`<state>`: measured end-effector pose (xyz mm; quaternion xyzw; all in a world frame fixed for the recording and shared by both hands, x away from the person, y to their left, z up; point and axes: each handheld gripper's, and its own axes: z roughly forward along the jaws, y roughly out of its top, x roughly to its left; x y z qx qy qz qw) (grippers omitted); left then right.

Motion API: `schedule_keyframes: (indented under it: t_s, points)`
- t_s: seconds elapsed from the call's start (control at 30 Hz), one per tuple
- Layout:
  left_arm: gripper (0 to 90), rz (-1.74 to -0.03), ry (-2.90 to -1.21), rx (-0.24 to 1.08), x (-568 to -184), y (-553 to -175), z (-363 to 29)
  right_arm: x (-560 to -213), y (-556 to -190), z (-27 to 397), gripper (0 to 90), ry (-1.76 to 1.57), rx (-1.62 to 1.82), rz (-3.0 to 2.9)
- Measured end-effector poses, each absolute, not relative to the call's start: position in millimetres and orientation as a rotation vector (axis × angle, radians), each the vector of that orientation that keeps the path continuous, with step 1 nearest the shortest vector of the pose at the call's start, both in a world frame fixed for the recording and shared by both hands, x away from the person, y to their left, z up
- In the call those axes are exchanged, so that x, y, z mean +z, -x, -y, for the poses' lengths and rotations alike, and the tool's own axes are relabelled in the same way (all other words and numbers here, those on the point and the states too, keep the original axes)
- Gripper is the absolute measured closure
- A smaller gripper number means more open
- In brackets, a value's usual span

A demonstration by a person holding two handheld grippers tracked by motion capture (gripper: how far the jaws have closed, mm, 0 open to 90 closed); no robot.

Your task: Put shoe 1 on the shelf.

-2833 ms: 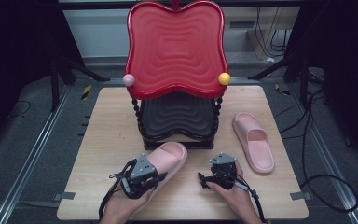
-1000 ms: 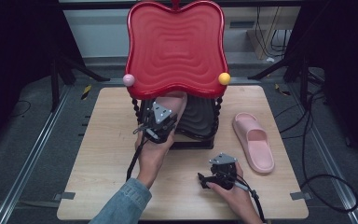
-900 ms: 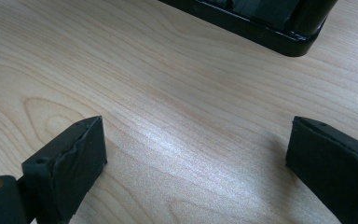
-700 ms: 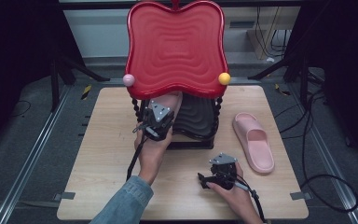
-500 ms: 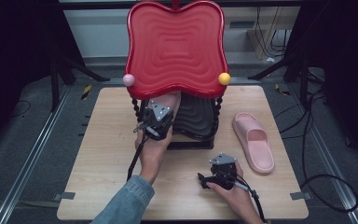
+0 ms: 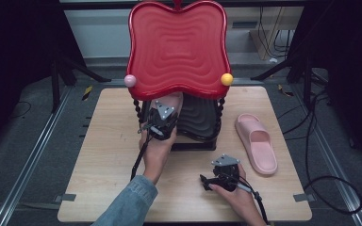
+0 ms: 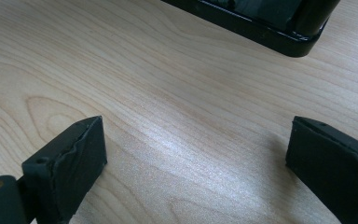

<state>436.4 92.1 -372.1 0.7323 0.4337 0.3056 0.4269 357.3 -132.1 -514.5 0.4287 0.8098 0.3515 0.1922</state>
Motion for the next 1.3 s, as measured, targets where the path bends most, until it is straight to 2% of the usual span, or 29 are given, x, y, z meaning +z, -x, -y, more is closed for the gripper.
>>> schedule_keyframes:
  t_s: [0.2,0.3,0.6,0.77,0.83,0.9,1.03,1.13,1.3]
  points:
    - [66.3,-1.056,-1.848,0.722,-368.4,-432.3,-93.5,-514.6,-357.3,132.1,5.3,-1.202,0.986,-2.273]
    - [62.2,-1.019,-1.896,0.707,-364.2,-425.1,-98.3,-514.6,-357.2,132.1,5.2,-1.202,0.984,-2.274]
    - [60.0,-0.901,-1.990,0.680,-359.0,-397.2,-117.0,-514.5,-356.6,132.4,5.3,-1.200,0.991,-2.278]
    - [62.9,-0.836,-2.066,0.642,-355.1,-387.5,-128.8,-514.5,-356.6,132.5,5.2,-1.198,0.990,-2.278]
    - [68.6,-0.788,-2.118,0.642,-354.6,-384.4,-133.6,-514.5,-356.4,132.4,5.2,-1.200,0.988,-2.276]
    - [70.1,-0.774,-2.150,0.628,-354.7,-382.3,-135.3,-514.4,-356.3,132.4,5.2,-1.200,0.989,-2.277]
    - [83.9,-0.721,-2.236,0.596,-355.3,-377.7,-143.1,-514.4,-356.4,132.4,5.2,-1.200,0.988,-2.277]
    - [88.8,-0.696,-2.282,0.589,-356.0,-374.6,-147.4,-514.4,-356.3,132.4,5.2,-1.200,0.988,-2.277]
    - [90.0,-0.666,-2.327,0.570,-356.1,-367.4,-154.6,-514.5,-356.3,132.3,5.2,-1.201,0.988,-2.276]
